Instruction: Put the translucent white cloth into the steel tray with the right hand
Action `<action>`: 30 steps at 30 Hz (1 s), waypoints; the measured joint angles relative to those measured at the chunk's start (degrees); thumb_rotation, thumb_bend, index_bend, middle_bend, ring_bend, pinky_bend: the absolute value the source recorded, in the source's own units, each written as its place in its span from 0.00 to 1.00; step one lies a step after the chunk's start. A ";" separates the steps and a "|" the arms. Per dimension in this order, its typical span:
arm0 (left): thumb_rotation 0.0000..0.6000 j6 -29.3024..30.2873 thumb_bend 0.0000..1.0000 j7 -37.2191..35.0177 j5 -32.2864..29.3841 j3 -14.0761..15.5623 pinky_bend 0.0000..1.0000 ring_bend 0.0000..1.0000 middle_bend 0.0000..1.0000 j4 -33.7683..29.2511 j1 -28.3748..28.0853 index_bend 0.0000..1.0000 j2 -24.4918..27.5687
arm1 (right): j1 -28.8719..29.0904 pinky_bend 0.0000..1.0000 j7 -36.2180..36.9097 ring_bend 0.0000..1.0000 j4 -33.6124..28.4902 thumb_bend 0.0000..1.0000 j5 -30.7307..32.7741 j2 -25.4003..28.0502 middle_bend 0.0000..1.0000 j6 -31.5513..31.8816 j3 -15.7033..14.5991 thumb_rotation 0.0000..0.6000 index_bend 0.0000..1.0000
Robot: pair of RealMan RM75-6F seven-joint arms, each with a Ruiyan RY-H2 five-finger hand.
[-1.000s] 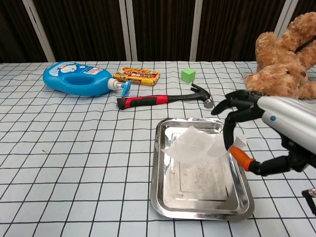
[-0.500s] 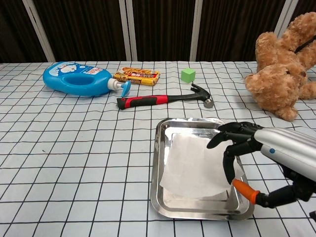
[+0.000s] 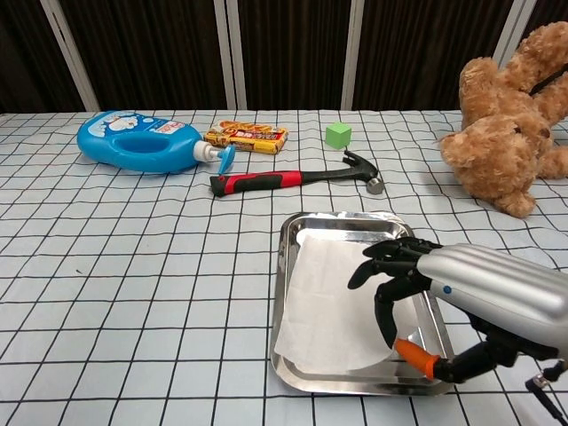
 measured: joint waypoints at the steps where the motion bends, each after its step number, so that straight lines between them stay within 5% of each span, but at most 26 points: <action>1: 1.00 -0.03 0.00 -0.04 -0.03 -0.01 0.00 0.00 0.00 0.04 -0.01 0.00 0.01 | 0.20 0.00 -0.01 0.06 0.13 0.58 0.20 -0.05 0.23 -0.11 0.21 1.00 0.70; 15: 1.00 -0.05 0.00 -0.02 -0.01 0.02 0.00 0.00 0.00 -0.06 -0.02 0.00 0.02 | 1.10 0.00 -0.18 0.06 1.86 0.58 2.16 1.16 0.23 0.31 1.28 1.00 0.69; 30: 1.00 0.04 0.00 -0.08 0.10 0.07 0.00 0.00 0.00 -0.20 0.02 0.00 0.10 | -0.43 0.00 -4.87 0.00 -0.57 0.38 0.54 -0.52 0.14 3.06 -0.47 1.00 0.27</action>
